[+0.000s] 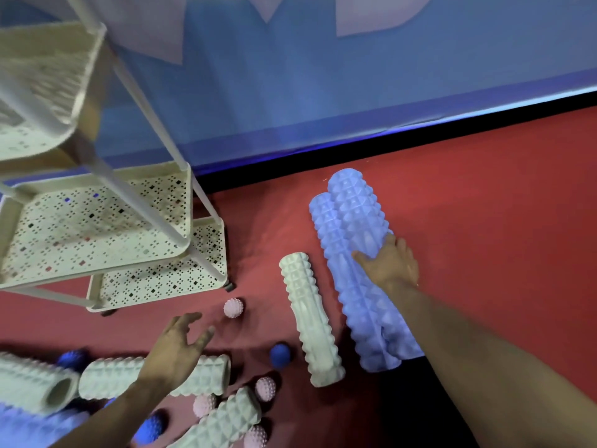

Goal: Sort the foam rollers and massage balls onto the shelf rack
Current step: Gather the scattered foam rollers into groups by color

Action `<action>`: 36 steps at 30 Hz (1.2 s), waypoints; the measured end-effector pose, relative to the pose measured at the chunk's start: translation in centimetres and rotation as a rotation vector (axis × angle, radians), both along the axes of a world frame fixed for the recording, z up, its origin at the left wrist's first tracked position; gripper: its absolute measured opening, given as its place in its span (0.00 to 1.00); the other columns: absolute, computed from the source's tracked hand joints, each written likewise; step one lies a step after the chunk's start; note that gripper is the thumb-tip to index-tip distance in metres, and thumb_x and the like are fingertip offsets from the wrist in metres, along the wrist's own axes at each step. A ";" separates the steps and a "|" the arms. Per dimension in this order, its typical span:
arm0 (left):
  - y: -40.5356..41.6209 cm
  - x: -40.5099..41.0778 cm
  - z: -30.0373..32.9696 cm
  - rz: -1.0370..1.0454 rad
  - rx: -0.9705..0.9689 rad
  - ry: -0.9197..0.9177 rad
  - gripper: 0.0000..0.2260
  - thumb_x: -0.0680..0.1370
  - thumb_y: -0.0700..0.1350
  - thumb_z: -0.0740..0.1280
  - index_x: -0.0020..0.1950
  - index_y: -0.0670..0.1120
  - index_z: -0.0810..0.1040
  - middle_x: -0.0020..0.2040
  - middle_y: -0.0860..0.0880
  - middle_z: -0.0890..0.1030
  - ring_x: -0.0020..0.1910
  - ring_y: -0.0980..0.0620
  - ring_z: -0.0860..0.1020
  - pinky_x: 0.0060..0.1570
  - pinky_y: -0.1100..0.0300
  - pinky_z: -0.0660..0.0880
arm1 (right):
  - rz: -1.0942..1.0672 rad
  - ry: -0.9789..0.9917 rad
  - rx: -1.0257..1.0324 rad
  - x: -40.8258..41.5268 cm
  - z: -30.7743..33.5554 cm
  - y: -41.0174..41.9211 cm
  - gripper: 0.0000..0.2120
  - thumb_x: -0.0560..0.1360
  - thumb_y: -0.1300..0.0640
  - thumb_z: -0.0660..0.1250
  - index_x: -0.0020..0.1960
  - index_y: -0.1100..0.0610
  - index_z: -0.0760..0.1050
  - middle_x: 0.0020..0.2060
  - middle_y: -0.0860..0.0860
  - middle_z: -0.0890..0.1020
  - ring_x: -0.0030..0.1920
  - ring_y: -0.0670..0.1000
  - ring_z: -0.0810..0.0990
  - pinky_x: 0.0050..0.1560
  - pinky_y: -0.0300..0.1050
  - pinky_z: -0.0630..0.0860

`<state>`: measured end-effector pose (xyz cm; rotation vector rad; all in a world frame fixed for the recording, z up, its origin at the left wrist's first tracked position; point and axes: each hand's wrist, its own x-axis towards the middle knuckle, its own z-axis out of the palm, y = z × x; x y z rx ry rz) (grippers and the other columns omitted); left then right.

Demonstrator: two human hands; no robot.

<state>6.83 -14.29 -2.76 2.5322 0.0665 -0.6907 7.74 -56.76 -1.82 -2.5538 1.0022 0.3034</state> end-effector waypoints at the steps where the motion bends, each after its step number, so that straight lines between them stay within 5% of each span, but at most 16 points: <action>1: 0.3 0.0 0.2 0.009 -0.004 -0.005 0.22 0.79 0.60 0.66 0.71 0.51 0.73 0.67 0.49 0.73 0.62 0.49 0.76 0.60 0.52 0.74 | 0.062 -0.049 -0.047 -0.3 0.6 1.1 0.38 0.74 0.34 0.68 0.73 0.58 0.65 0.68 0.58 0.73 0.68 0.62 0.71 0.67 0.55 0.67; 6: 2.9 -0.1 1.4 0.053 -0.036 -0.039 0.23 0.79 0.61 0.66 0.70 0.52 0.73 0.66 0.49 0.73 0.62 0.49 0.77 0.62 0.51 0.74 | 0.415 -0.166 -0.002 -0.9 2.4 10.0 0.25 0.78 0.39 0.63 0.68 0.54 0.73 0.63 0.52 0.77 0.65 0.56 0.74 0.67 0.51 0.69; 13: 11.9 -1.7 1.6 0.154 -0.030 -0.066 0.22 0.79 0.59 0.67 0.70 0.51 0.74 0.66 0.48 0.75 0.58 0.50 0.78 0.61 0.53 0.73 | 0.727 -0.094 0.077 -0.7 2.7 25.9 0.30 0.79 0.36 0.58 0.77 0.50 0.65 0.71 0.49 0.72 0.71 0.54 0.69 0.73 0.51 0.63; 19: 22.1 -4.3 0.3 0.334 0.104 -0.052 0.19 0.79 0.56 0.68 0.65 0.46 0.77 0.61 0.43 0.78 0.62 0.40 0.76 0.61 0.47 0.73 | 0.907 -0.016 0.085 -0.8 1.6 36.9 0.31 0.80 0.36 0.57 0.78 0.50 0.62 0.73 0.48 0.70 0.73 0.53 0.66 0.75 0.52 0.60; 25: 30.5 -6.5 -3.1 0.600 0.211 0.017 0.33 0.75 0.54 0.74 0.73 0.38 0.69 0.68 0.33 0.71 0.65 0.33 0.71 0.62 0.44 0.69 | 1.025 0.037 0.053 -1.2 0.3 43.7 0.29 0.80 0.36 0.56 0.76 0.49 0.64 0.72 0.48 0.71 0.73 0.53 0.67 0.73 0.51 0.62; 28: 31.8 -6.2 -4.9 0.974 0.019 0.244 0.39 0.73 0.60 0.75 0.72 0.35 0.68 0.69 0.33 0.72 0.66 0.33 0.73 0.65 0.43 0.72 | 1.058 0.059 0.022 -1.6 -0.3 45.5 0.28 0.80 0.36 0.57 0.76 0.49 0.65 0.72 0.47 0.71 0.72 0.52 0.69 0.71 0.50 0.63; 32: 31.6 -5.5 -6.3 1.122 -0.235 0.400 0.36 0.75 0.58 0.75 0.70 0.33 0.70 0.66 0.34 0.77 0.63 0.35 0.78 0.55 0.46 0.78 | 1.074 0.084 0.018 -1.8 -0.4 46.9 0.28 0.79 0.37 0.58 0.75 0.49 0.66 0.71 0.48 0.72 0.71 0.54 0.70 0.71 0.51 0.65; 34: 31.2 -5.1 -6.9 1.224 -0.321 0.383 0.40 0.76 0.55 0.74 0.76 0.35 0.62 0.71 0.33 0.72 0.67 0.35 0.75 0.56 0.44 0.77 | 1.087 0.093 0.017 -1.9 -0.3 47.6 0.28 0.79 0.36 0.58 0.75 0.49 0.65 0.71 0.48 0.72 0.71 0.54 0.70 0.71 0.52 0.66; 36: 30.8 -4.7 -7.7 1.360 -0.377 0.346 0.47 0.76 0.55 0.73 0.81 0.38 0.47 0.78 0.34 0.61 0.74 0.36 0.67 0.70 0.40 0.67 | 1.097 0.096 0.021 -1.9 -0.2 48.1 0.29 0.79 0.36 0.58 0.75 0.49 0.65 0.71 0.48 0.72 0.70 0.54 0.70 0.71 0.52 0.66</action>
